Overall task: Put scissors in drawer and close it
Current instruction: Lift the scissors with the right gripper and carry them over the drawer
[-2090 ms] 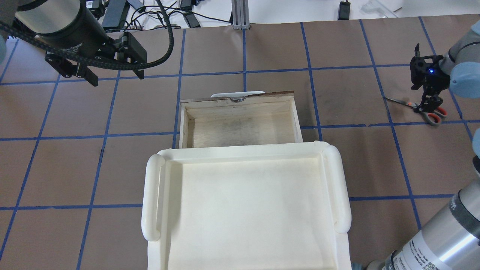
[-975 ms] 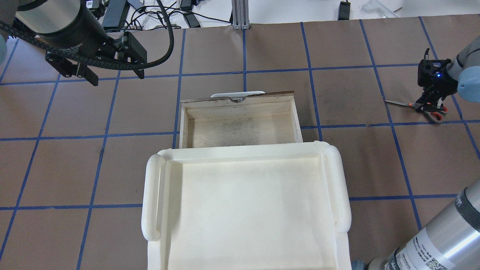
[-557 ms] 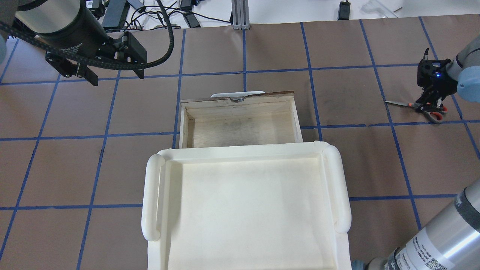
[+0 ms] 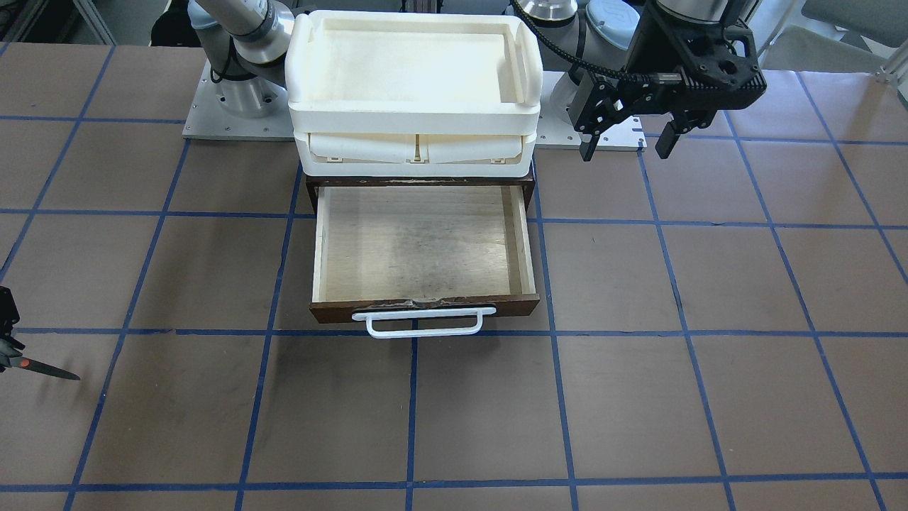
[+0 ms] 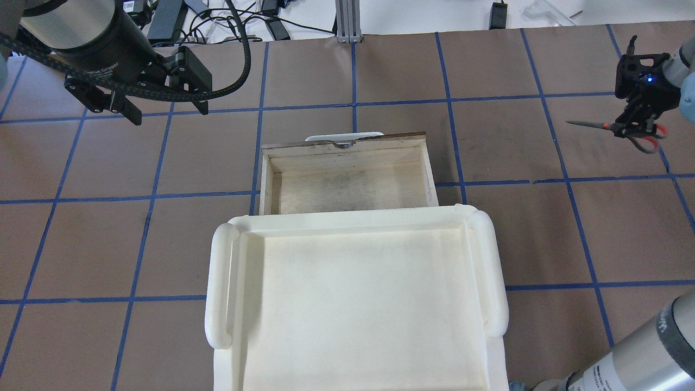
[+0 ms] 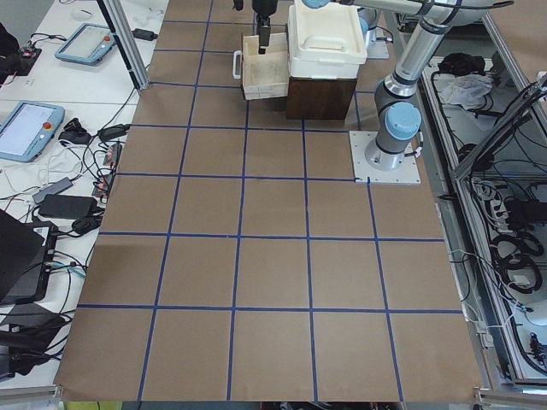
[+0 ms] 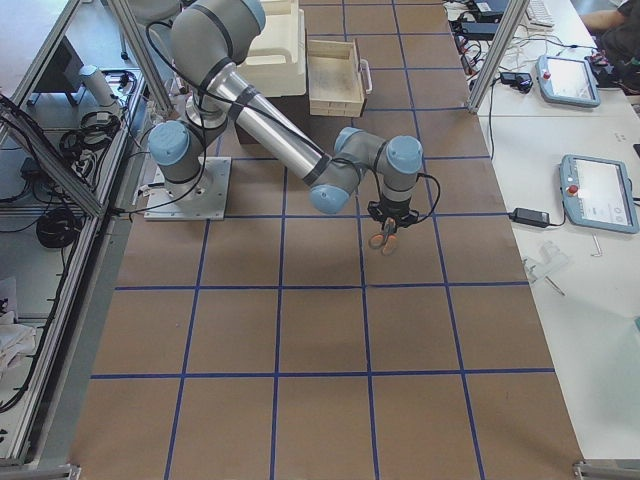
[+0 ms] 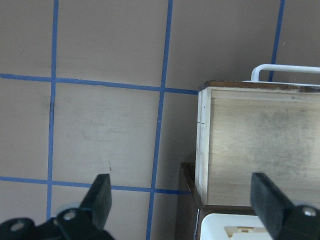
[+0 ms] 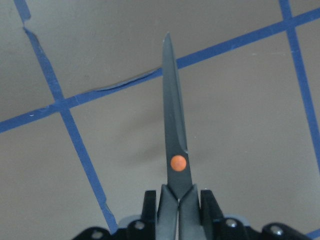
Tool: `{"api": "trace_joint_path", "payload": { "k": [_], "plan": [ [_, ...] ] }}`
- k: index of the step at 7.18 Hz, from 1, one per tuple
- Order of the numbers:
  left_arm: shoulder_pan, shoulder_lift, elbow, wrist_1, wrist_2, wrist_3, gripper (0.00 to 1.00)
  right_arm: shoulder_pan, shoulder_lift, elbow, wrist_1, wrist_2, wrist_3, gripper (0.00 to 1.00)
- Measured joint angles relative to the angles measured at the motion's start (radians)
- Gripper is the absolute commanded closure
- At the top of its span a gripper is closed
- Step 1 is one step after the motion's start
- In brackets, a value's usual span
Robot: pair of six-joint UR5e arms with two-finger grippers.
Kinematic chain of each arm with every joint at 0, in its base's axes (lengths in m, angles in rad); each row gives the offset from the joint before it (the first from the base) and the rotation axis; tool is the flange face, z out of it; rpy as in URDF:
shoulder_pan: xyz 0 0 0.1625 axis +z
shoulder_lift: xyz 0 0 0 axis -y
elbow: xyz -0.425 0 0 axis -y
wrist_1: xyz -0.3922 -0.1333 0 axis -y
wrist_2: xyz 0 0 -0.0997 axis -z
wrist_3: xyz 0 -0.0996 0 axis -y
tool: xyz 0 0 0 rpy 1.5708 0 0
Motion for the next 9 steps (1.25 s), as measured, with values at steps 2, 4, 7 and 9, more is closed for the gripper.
{"api": "trace_joint_path", "payload": {
  "k": [2, 4, 7, 9],
  "plan": [
    [0.000, 0.000, 0.000, 0.000, 0.000, 0.000, 0.00, 0.115, -0.110, -0.039, 0.115, -0.008, 0.025, 1.00],
    [0.000, 0.001, 0.001, 0.000, 0.001, 0.001, 0.00, 0.230, -0.193, -0.045, 0.231, -0.008, 0.047, 1.00],
    [0.003, 0.002, 0.001, 0.000, 0.001, 0.001, 0.00, 0.441, -0.250, -0.040, 0.302, -0.010, 0.218, 1.00],
    [0.004, 0.002, 0.001, 0.000, 0.001, 0.001, 0.00, 0.591, -0.251, -0.037, 0.302, -0.005, 0.290, 1.00]
  ]
}}
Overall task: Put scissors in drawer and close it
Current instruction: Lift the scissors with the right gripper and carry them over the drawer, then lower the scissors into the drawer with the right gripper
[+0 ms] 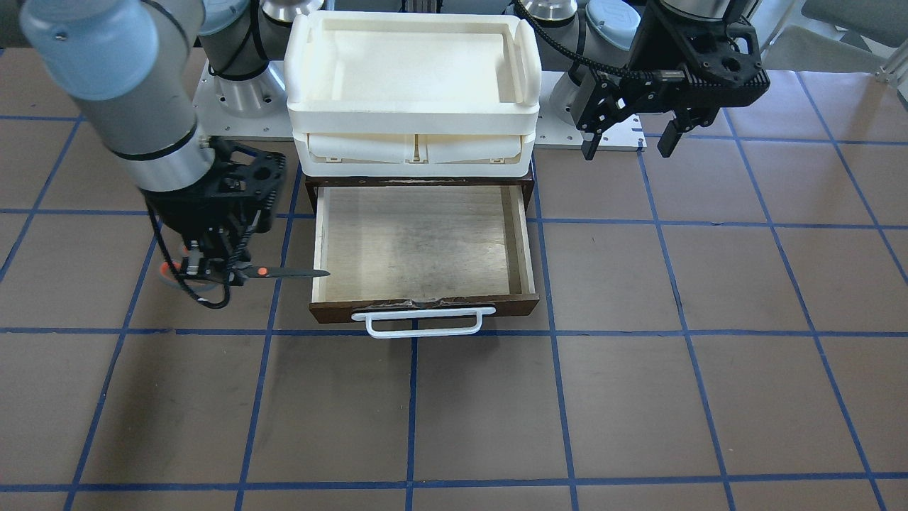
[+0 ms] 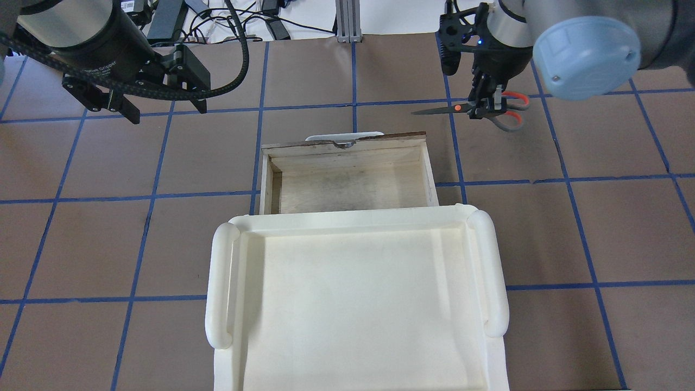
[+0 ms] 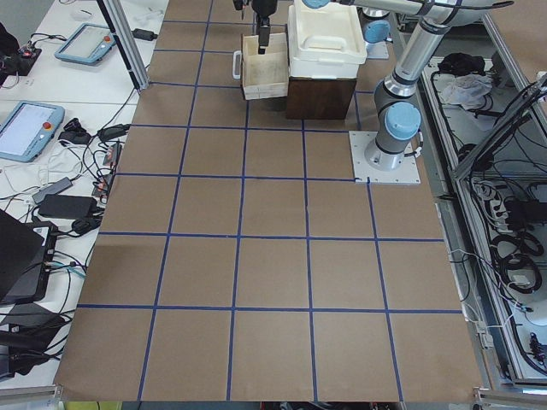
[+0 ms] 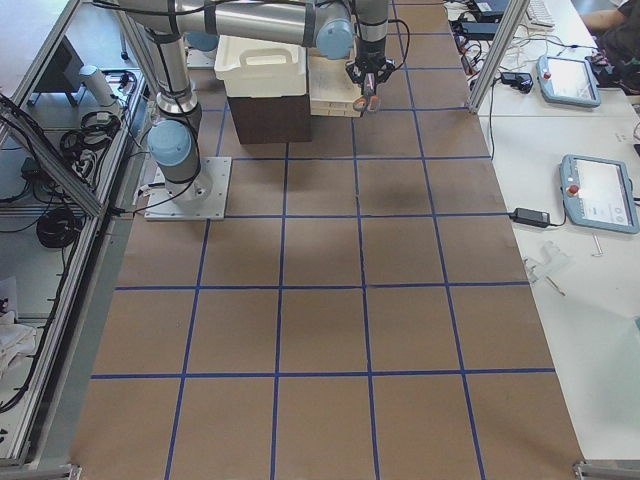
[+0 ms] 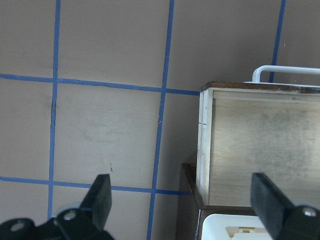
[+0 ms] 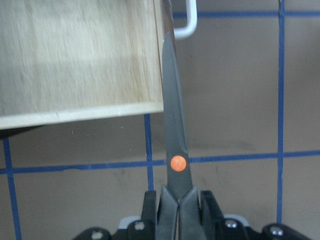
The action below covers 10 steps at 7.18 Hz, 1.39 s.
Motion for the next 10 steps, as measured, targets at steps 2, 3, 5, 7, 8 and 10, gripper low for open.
{"api": "trace_joint_path", "payload": {
  "k": [2, 3, 5, 7, 8, 10],
  "plan": [
    [0.001, 0.000, 0.000, 0.000, 0.000, 0.000, 0.00, 0.132, 0.008, 0.001, -0.006, 0.019, 0.071, 1.00],
    [0.001, 0.000, 0.000, 0.000, 0.000, 0.000, 0.00, 0.186, 0.019, 0.005, -0.017, 0.033, 0.124, 1.00],
    [0.001, 0.000, 0.000, 0.000, 0.000, 0.000, 0.00, 0.256, 0.054, 0.020, -0.070, 0.039, 0.231, 1.00],
    [0.001, 0.000, 0.000, 0.000, 0.000, 0.000, 0.00, 0.277, 0.070, 0.060, -0.126, 0.033, 0.289, 1.00],
    [0.001, 0.000, 0.000, 0.000, 0.000, 0.000, 0.00, 0.280, 0.072, 0.087, -0.149, 0.028, 0.294, 1.00],
    [0.000, 0.000, 0.000, 0.000, 0.000, 0.000, 0.00, 0.281, 0.079, 0.120, -0.185, 0.025, 0.295, 1.00]
  ]
}}
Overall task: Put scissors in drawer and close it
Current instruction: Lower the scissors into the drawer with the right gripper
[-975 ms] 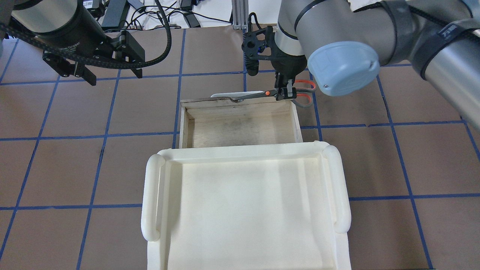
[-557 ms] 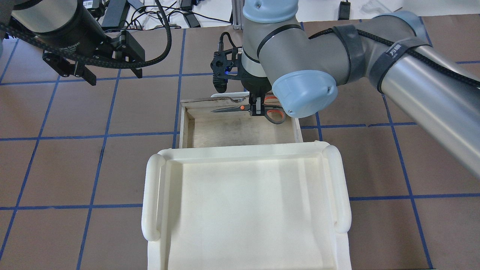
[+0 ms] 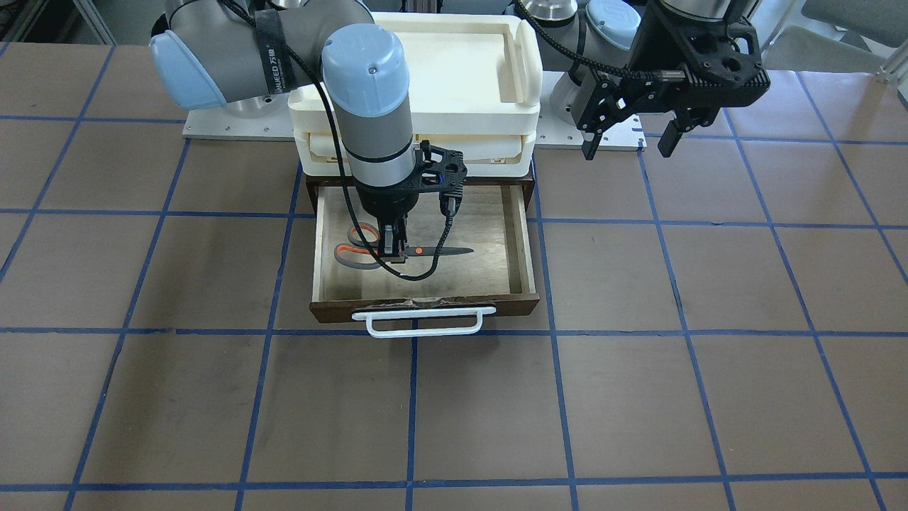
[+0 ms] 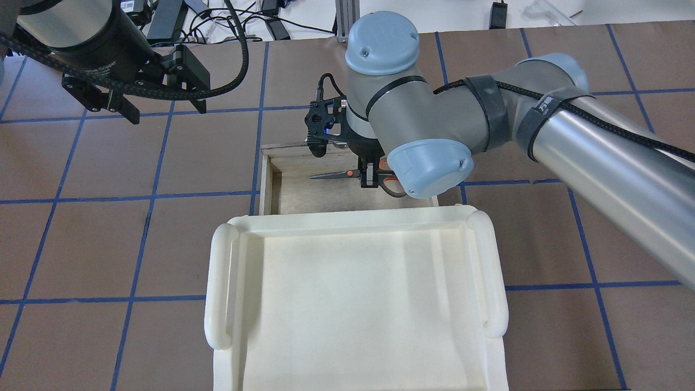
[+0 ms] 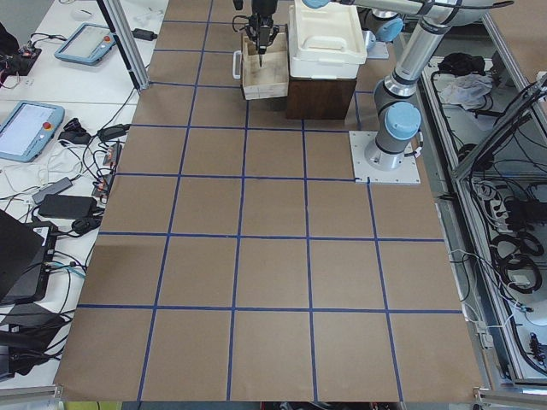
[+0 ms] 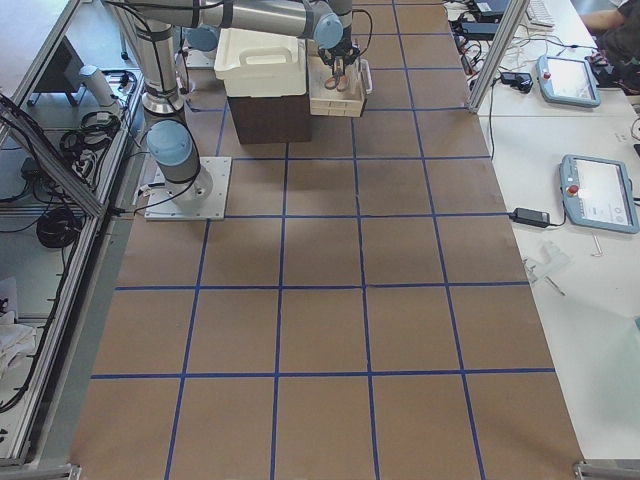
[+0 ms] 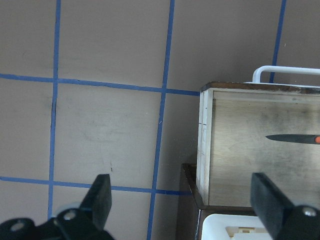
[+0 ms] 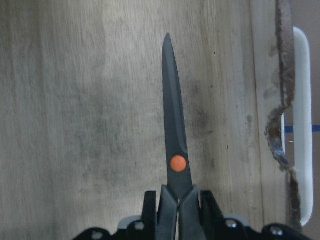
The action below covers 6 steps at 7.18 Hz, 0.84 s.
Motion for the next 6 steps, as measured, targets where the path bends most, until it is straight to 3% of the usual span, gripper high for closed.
{"api": "trace_joint_path", "payload": {
  "k": [6],
  "plan": [
    [0.001, 0.000, 0.000, 0.000, 0.000, 0.000, 0.00, 0.041, 0.049, 0.032, -0.065, 0.003, 0.061, 1.00]
  ]
}}
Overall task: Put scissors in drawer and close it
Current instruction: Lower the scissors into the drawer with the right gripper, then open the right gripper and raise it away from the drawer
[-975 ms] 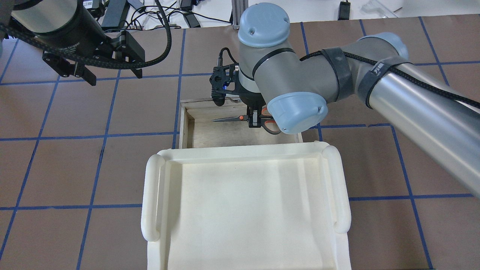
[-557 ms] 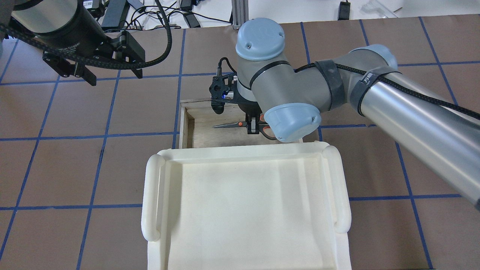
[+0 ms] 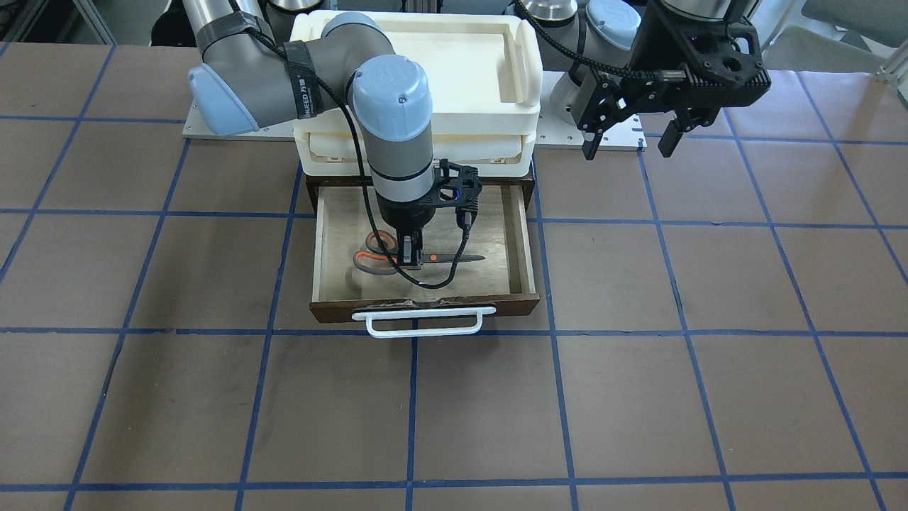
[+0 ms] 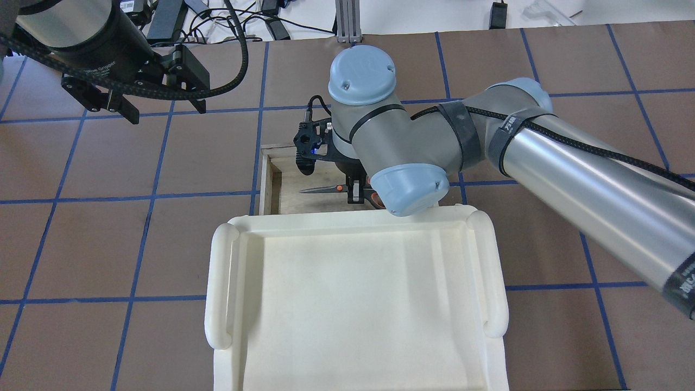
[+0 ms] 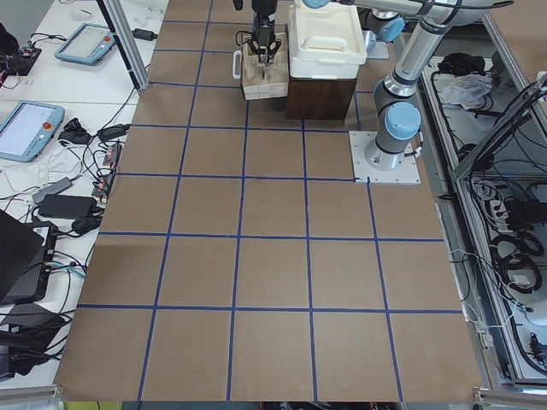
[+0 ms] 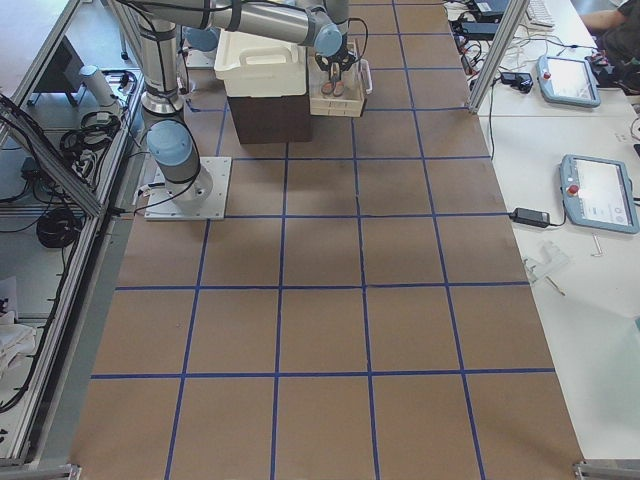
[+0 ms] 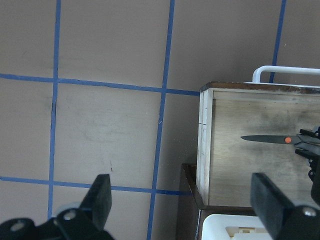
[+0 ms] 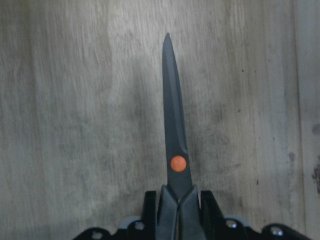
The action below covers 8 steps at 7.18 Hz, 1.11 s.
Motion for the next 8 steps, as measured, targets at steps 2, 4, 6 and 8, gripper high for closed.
{"api": "trace_joint_path", "payload": {
  "k": [2, 4, 6, 8],
  "plan": [
    [0.000, 0.000, 0.000, 0.000, 0.000, 0.000, 0.00, 0.003, 0.006, 0.005, 0.001, -0.003, 0.020, 0.62],
    [0.000, 0.000, 0.000, 0.000, 0.000, 0.000, 0.00, 0.005, 0.012, 0.006, -0.001, -0.002, 0.029, 0.26],
    [0.000, 0.000, 0.000, 0.000, 0.000, 0.000, 0.00, 0.007, 0.012, -0.001, 0.001, -0.005, 0.041, 0.00],
    [0.000, 0.000, 0.000, 0.000, 0.000, 0.000, 0.00, 0.007, 0.004, -0.027, 0.018, -0.009, 0.042, 0.00]
  ]
}}
